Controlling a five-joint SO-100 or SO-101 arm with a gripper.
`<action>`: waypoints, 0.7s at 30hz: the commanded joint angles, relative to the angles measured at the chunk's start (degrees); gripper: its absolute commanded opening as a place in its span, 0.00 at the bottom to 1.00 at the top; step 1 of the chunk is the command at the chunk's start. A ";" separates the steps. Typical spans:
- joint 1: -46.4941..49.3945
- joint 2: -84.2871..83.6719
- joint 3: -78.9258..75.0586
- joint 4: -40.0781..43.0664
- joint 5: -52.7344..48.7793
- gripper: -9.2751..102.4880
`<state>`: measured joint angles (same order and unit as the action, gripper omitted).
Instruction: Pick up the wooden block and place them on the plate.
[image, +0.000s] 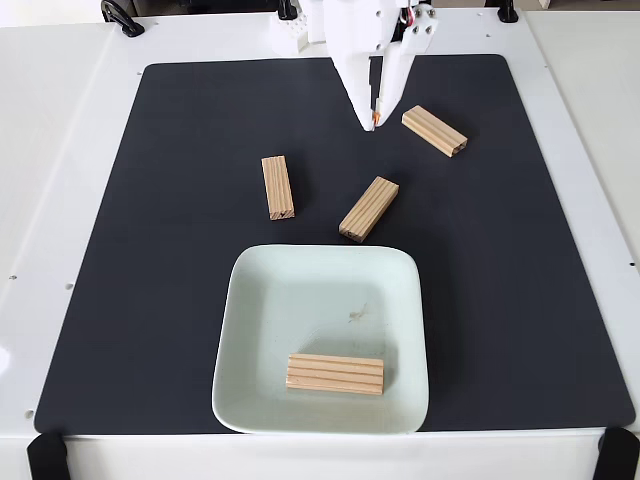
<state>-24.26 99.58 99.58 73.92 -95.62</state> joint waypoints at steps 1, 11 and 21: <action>-1.32 -0.62 -5.45 7.12 -0.70 0.17; -2.64 -0.09 -4.57 14.59 -2.90 0.36; -4.92 0.26 7.12 6.33 -2.20 0.36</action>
<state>-28.56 98.61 105.47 82.62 -98.09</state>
